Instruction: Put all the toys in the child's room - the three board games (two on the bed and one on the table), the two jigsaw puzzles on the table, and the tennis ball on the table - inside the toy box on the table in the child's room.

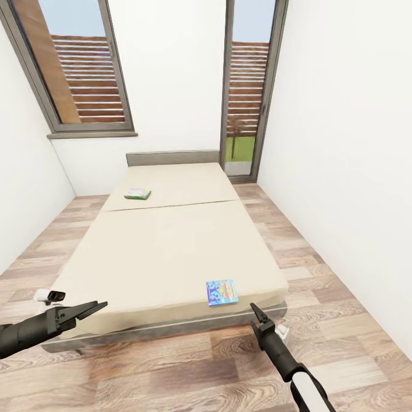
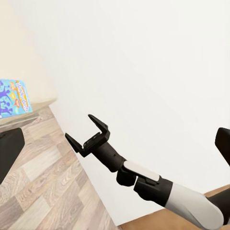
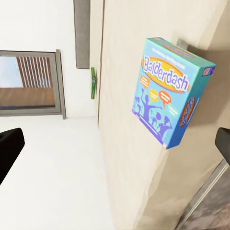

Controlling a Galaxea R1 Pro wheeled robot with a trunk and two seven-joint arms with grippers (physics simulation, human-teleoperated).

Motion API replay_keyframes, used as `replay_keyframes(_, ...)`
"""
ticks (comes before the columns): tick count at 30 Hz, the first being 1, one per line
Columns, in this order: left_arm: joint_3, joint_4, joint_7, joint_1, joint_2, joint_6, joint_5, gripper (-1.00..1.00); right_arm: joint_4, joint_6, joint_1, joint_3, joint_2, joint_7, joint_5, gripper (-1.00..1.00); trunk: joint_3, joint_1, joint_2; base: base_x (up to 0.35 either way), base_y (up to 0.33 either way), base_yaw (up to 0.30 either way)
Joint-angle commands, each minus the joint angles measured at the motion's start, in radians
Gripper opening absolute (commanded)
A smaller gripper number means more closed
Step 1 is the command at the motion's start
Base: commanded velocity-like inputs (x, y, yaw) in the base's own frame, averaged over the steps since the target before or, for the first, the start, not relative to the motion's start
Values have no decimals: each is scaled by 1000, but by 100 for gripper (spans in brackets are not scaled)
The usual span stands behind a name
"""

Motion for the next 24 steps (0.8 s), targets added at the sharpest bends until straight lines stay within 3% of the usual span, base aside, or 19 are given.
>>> replay_keyframes(1,0,-1,-4,0,-1,11,-1,100,0,9,0,-3,1,5,-8,100,-1,0,0,1,0,0)
replay_keyframes(9,2,-3,-4,0,-5,16,1,100,1,9,3,-4,2,17,-7,100,-1,0,0,0,0,0)
replay_keyframes(24,6,1,-4,0,-2,22,3,100,1,7,4,-5,4,13,-5,100,-48,57,-105,0,0,0)
